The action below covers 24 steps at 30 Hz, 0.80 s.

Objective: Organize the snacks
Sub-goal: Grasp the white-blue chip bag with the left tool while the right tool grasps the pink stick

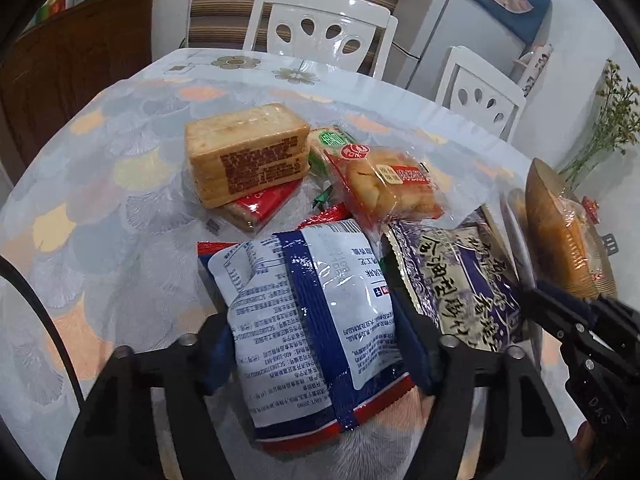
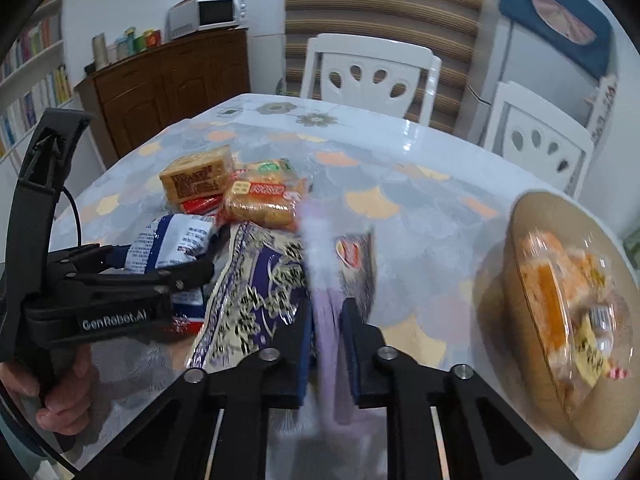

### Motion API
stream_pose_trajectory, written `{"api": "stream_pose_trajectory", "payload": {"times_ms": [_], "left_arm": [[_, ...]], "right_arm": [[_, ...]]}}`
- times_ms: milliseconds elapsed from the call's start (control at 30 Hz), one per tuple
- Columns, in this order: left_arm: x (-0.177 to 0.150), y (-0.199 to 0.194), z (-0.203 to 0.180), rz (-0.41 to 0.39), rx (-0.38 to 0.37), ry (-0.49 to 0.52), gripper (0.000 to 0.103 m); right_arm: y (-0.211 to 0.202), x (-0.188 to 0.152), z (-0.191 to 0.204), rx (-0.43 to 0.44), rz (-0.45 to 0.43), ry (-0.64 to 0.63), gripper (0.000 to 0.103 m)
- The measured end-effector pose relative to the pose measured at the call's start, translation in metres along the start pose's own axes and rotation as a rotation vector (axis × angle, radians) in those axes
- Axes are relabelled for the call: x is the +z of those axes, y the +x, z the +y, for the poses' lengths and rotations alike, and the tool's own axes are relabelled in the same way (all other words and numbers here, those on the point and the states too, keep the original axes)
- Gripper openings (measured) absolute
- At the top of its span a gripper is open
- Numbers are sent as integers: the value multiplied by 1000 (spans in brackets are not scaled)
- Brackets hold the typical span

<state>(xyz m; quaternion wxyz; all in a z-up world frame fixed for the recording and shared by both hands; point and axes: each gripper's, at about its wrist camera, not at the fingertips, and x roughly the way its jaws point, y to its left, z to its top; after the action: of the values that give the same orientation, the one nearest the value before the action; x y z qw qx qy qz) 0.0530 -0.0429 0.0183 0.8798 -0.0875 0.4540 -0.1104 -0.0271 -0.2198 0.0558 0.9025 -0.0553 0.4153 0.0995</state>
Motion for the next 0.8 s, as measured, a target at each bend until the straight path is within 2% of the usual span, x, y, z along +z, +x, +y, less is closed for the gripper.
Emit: {"api": "stream_pose_trajectory", "payload": {"times_ms": [267, 400, 500, 567, 600, 633, 700, 800], "left_arm": [[-22, -45, 39, -40, 7, -10, 61], [-35, -44, 52, -43, 10, -13, 61], [-37, -48, 56, -73, -27, -28, 61], [-37, -48, 61, -79, -43, -40, 61], [-38, -46, 63, -68, -54, -50, 61], [-37, -46, 63, -65, -62, -56, 61], [-37, -47, 65, -71, -82, -66, 61], [-37, -45, 64, -68, -82, -67, 61]], "right_arm": [[-54, -42, -14, 39, 37, 160, 11], [-59, -68, -17, 46, 92, 230, 11], [-60, -80, -14, 49, 81, 227, 11], [-60, -85, -15, 72, 85, 233, 23], [-60, -88, -16, 85, 80, 245, 46], [-62, -90, -18, 91, 61, 262, 64], [-64, -93, -21, 117, 39, 285, 66], [-56, -93, -18, 150, 57, 311, 66]]}}
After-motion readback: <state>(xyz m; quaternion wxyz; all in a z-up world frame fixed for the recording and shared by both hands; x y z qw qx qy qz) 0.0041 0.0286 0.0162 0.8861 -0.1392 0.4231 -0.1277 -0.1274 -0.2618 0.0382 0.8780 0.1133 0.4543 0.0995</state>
